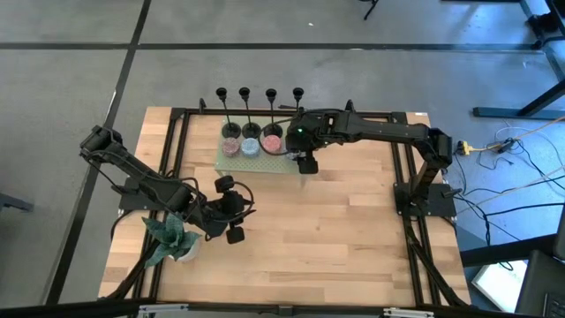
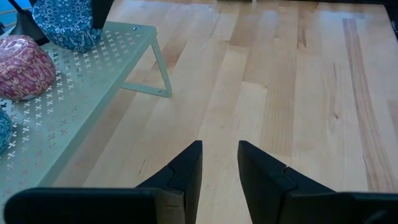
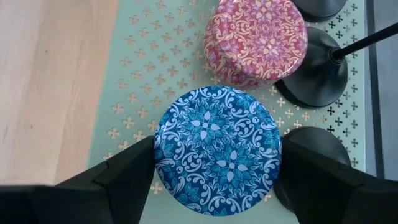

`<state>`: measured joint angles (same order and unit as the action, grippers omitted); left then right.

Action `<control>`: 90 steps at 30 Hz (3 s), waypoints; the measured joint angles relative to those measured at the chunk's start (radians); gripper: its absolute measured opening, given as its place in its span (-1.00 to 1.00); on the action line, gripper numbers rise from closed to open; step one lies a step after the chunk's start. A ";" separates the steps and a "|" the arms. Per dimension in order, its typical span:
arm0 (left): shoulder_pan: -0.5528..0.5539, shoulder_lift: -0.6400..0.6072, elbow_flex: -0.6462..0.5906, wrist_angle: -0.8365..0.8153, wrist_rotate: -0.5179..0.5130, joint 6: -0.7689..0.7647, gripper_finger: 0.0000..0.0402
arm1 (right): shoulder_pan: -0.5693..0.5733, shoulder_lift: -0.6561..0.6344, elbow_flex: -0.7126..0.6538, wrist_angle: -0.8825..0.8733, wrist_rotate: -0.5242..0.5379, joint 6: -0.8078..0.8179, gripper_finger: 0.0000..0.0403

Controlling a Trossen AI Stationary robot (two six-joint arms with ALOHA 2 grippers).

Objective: Pick & Place candle stick holders
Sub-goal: Align the blue scented candle with the pink scented candle on the shelf

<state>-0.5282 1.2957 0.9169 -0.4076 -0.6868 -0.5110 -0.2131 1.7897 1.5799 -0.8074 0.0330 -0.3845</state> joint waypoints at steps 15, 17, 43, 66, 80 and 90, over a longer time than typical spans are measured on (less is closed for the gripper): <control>0.000 0.000 0.000 0.000 0.000 0.000 -0.51 | 0.000 0.000 0.000 -0.021 -0.008 0.011 0.55; 0.000 0.000 0.000 0.000 0.000 0.000 -0.51 | 0.000 0.000 0.000 -0.023 -0.008 0.012 0.55; 0.000 0.000 0.000 0.000 0.116 0.000 -0.51 | 0.000 0.000 0.000 -0.023 0.053 0.006 0.55; 0.046 0.000 0.000 0.000 0.165 -0.149 -0.51 | 0.000 0.000 0.000 -0.024 0.053 0.064 0.55; 0.046 0.000 0.000 0.000 0.271 -0.149 -0.51 | -0.026 0.000 0.000 -0.010 -0.081 0.119 0.55; 0.046 0.000 0.000 0.000 0.271 -0.149 -0.51 | -0.029 0.000 0.000 -0.005 -0.131 0.119 0.55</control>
<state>-0.4824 1.2961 0.9169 -0.4075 -0.4160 -0.6598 -0.2424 1.7893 1.5799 -0.8120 -0.0980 -0.2653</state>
